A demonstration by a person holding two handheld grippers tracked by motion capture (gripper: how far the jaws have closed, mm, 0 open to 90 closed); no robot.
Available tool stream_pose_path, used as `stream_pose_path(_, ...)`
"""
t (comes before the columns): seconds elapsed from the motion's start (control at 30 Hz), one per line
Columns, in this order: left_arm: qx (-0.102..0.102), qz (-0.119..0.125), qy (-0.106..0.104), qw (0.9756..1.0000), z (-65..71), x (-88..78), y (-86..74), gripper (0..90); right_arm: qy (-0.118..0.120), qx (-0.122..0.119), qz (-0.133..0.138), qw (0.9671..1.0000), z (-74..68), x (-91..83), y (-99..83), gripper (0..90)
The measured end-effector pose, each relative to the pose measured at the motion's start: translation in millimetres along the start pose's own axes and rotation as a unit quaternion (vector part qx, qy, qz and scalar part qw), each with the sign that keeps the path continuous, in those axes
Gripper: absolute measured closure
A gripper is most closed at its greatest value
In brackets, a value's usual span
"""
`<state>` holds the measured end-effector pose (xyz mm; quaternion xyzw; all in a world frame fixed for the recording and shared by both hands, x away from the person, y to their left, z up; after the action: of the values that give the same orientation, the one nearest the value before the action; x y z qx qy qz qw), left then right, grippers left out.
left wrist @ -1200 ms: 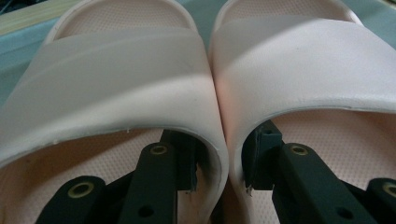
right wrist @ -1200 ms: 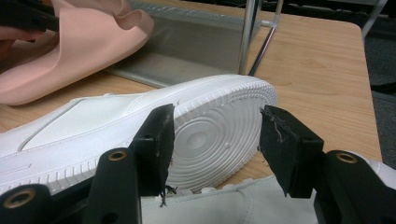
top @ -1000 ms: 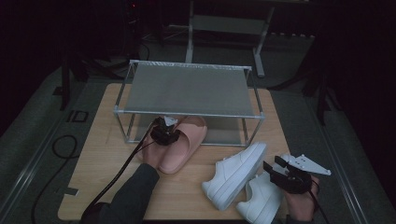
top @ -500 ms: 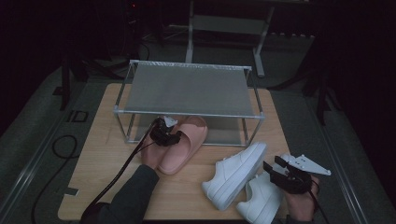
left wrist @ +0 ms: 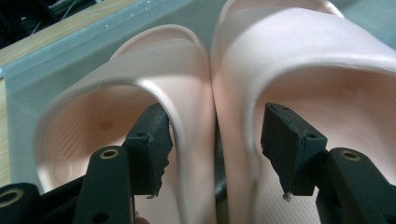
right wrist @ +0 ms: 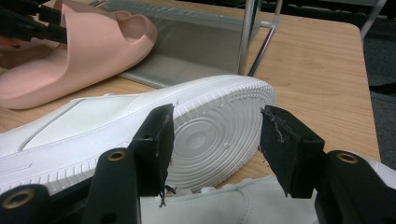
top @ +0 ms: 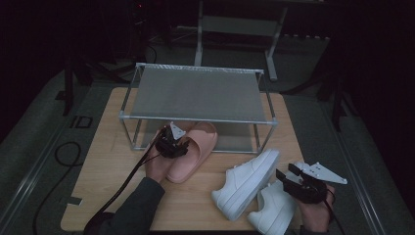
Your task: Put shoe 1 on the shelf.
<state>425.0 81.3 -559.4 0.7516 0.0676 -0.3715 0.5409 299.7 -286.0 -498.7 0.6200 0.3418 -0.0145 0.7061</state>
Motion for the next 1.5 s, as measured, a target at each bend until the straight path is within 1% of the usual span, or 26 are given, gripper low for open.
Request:
stream_pose_path(0.1, 0.004, -0.003, -0.002, 1.0, 0.0, -6.1, -2.2, 42.6, 0.0, 0.001, 0.0, 1.0, 0.0, 0.1, 0.0, 44.1)
stream_pose_path(0.13, 0.001, -0.001, -0.005, 1.0, 0.4, -8.0, -3.0, 42.8, 0.0, 0.001, 0.0, 1.0, -0.1, 0.2, 0.0, 44.1)
stream_pose_path(0.17, 0.001, 0.001, -0.006, 1.0, 0.2, -10.8, -3.8, 44.4, 0.0, 0.0, 0.0, 1.0, -0.2, 0.2, 0.0, 44.0)
stream_pose_path(0.27, 0.003, 0.005, -0.011, 0.9999, 0.7, -19.8, -5.2, 45.5, -0.001, 0.001, 0.0, 1.0, 0.0, -0.3, 0.2, 44.0)
stream_pose_path(0.33, 0.005, 0.008, -0.023, 0.9997, 3.1, -27.0, -6.4, 47.5, -0.001, 0.001, 0.0, 1.0, -0.1, -0.5, 0.2, 44.0)
stream_pose_path(0.43, 0.015, 0.008, -0.037, 0.9992, 6.3, -37.4, -10.3, 52.5, -0.001, 0.0, 0.002, 1.0, 0.2, -0.9, 0.6, 44.0)
stream_pose_path(0.53, 0.019, 0.004, -0.054, 0.9983, 9.8, -46.3, -16.5, 56.8, -0.001, 0.0, 0.002, 1.0, 0.1, -0.9, 0.7, 44.0)
stream_pose_path(0.6, 0.019, 0.0, -0.065, 0.9977, 11.1, -50.8, -20.7, 59.1, -0.001, 0.0, 0.002, 1.0, -0.1, -1.0, 0.9, 44.0)
stream_pose_path(0.67, 0.014, -0.01, -0.081, 0.9966, 11.7, -55.0, -27.4, 61.1, -0.001, 0.0, 0.002, 1.0, -0.2, -1.2, 1.2, 44.0)
stream_pose_path(0.77, 0.01, -0.016, -0.087, 0.996, 11.8, -61.0, -36.6, 66.0, -0.001, 0.0, 0.002, 1.0, -0.2, -1.2, 1.1, 43.9)
stream_pose_path(0.87, 0.011, -0.024, -0.087, 0.9959, 11.6, -66.0, -46.7, 69.6, -0.001, 0.0, 0.002, 1.0, -0.1, -1.3, 1.2, 43.9)
stream_pose_path(0.97, 0.002, -0.035, -0.092, 0.9951, 11.0, -69.5, -58.4, 71.0, -0.001, 0.0, 0.002, 1.0, -0.4, -1.4, 1.3, 43.8)
stream_pose_path(1.03, 0.002, -0.041, -0.093, 0.9948, 11.3, -72.5, -64.9, 72.8, -0.001, 0.0, 0.002, 1.0, -0.6, -1.5, 1.5, 43.7)
stream_pose_path(1.2, 0.012, -0.055, -0.092, 0.9941, 12.3, -77.4, -76.4, 79.2, 0.0, 0.0, 0.002, 1.0, -0.9, -1.2, 1.4, 43.7)
stream_pose_path(1.27, 0.006, -0.059, -0.093, 0.9939, 11.6, -78.0, -80.5, 80.4, 0.0, -0.001, 0.003, 1.0, -0.6, -1.5, 1.8, 43.6)
stream_pose_path(1.33, 0.005, -0.064, -0.093, 0.9936, 11.2, -79.3, -84.0, 82.8, -0.001, -0.001, 0.003, 1.0, -0.4, -2.1, 1.8, 43.4)
stream_pose_path(1.47, 0.009, -0.072, -0.092, 0.9931, 11.2, -82.5, -90.8, 86.2, -0.001, 0.0, 0.004, 1.0, 0.0, -2.4, 1.8, 43.5)
stream_pose_path(1.5, 0.011, -0.076, -0.089, 0.9931, 10.6, -83.0, -92.7, 86.4, -0.001, 0.0, 0.003, 1.0, -0.1, -2.3, 1.7, 43.4)
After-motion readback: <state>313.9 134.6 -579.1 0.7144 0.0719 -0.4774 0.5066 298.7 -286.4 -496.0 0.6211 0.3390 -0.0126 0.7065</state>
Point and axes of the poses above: each handheld gripper's, and its own axes: x roughly forward along the jaws, y roughly out of its top, z roughly to its right, the point moved 7 cm from there along x, roughly forward along the jaws, and after that the axes turned 2 degrees about -x, right-handed, at the moved point
